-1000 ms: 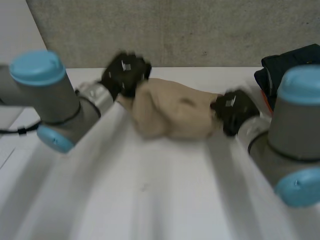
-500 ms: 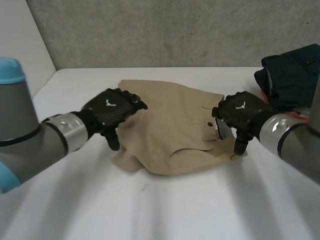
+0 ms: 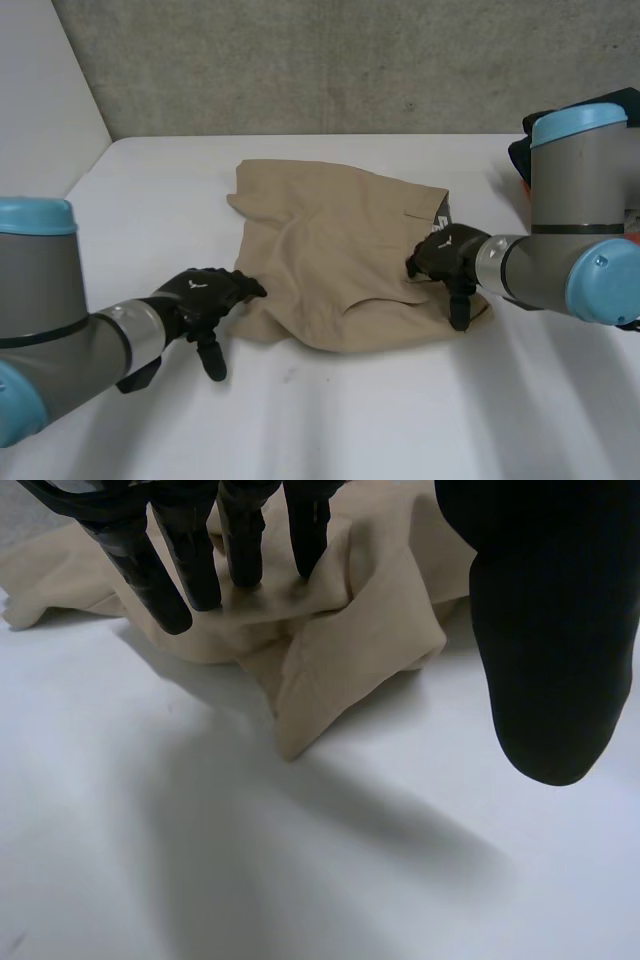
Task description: Fold the laundry.
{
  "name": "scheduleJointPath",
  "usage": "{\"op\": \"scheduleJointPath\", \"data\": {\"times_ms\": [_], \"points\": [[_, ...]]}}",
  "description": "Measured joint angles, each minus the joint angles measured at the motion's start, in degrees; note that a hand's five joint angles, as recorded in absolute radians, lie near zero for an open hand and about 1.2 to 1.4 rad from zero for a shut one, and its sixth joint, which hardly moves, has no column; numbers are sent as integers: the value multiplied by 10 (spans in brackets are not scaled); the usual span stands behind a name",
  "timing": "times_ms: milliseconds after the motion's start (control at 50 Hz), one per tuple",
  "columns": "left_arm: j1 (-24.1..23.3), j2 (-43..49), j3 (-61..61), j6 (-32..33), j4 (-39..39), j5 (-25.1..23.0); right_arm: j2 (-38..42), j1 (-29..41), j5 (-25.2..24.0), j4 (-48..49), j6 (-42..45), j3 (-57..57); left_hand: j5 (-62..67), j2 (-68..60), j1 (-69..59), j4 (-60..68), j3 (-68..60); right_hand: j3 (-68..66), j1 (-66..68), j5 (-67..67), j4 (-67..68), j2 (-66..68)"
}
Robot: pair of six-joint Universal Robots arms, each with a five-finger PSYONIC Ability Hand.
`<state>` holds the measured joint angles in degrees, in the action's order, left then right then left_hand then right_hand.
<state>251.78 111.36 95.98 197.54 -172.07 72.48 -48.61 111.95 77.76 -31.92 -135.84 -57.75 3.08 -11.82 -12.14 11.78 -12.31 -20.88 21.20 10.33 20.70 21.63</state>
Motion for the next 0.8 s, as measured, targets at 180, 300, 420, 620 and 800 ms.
{"op": "scheduleJointPath", "data": {"times_ms": [180,300,420,620,800], "points": [[-69,65,-71,-19,-30,50,-20,-9,12,49,-5,-67,109,-121,-129,121,-114,-466,397,467,472,457],[-115,95,-117,-23,-47,107,-74,-16,11,124,-36,-149,332,-346,-371,347,-340,-470,397,474,475,457],[-139,110,-155,-22,-65,176,-162,-27,14,202,-77,-253,533,-566,-547,565,-555,-470,397,477,475,457],[-117,-30,-122,30,27,153,-280,-40,34,153,-47,-347,533,-566,-547,565,-555,-470,397,478,475,457],[-97,-123,-41,174,164,48,-301,-61,29,-29,66,-363,533,-566,-547,565,-555,-470,397,478,475,457]]}}
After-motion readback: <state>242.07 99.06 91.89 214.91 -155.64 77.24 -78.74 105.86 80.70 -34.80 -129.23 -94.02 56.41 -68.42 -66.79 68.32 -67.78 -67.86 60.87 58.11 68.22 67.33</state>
